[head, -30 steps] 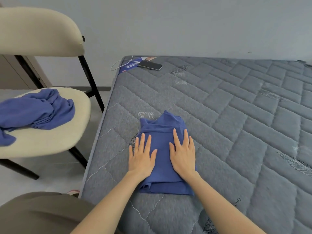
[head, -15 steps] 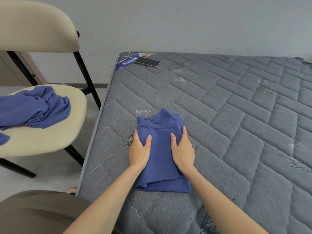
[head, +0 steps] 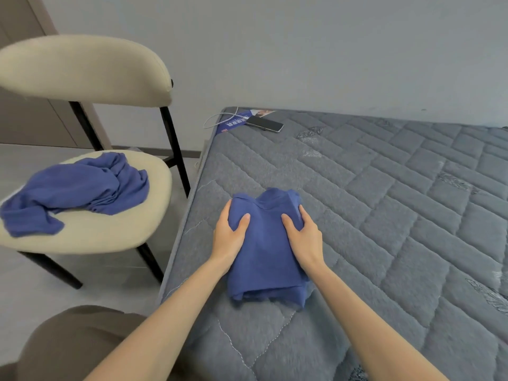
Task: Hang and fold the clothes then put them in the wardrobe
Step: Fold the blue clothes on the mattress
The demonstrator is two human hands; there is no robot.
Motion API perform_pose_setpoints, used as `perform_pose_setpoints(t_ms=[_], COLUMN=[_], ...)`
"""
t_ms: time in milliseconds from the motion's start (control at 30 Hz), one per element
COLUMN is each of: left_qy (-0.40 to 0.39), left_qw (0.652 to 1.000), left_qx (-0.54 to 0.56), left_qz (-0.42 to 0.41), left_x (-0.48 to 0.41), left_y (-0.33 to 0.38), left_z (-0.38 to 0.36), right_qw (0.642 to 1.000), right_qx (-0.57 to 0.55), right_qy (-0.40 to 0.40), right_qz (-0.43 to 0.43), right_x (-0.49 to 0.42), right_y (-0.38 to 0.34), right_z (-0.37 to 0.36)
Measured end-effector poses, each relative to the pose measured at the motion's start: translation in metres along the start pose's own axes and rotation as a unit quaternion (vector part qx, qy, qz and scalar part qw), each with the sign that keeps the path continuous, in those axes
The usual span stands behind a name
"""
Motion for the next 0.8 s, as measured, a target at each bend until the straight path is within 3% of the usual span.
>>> perform_pose_setpoints(t_ms=[200, 333, 800], left_qy=[0.042, 0.114, 0.326], left_qw=[0.997, 0.989, 0.933], left_qx=[0.034, 0.050, 0.147], left_qz=[-0.062, -0.077, -0.046], left_x=[-0.005, -0.003, 0.001], left_y=[0.062, 0.094, 0.124], left_z=[0.081, 0.167, 0.540], right_qw=[0.994, 0.983, 0.931], right_qx=[-0.087, -0.141, -0.145], right_qy=[-0.030, -0.066, -0.264], right_qz=[0.054, 0.097, 0.206], right_x=[-0.011, -0.007, 0.055], right_y=[-0.089, -0.161, -0.402], right_z=[-0.047, -0.107, -0.422])
Point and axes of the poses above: each hand's wrist, its own x-axis away from the middle knuckle, its own z-axis out of the back of the hand, y = z × x, the point moved 4 cm from there along -x, towards the middle knuckle, and after that the axes turned 11 degrees about z, right-handed, at the moved point
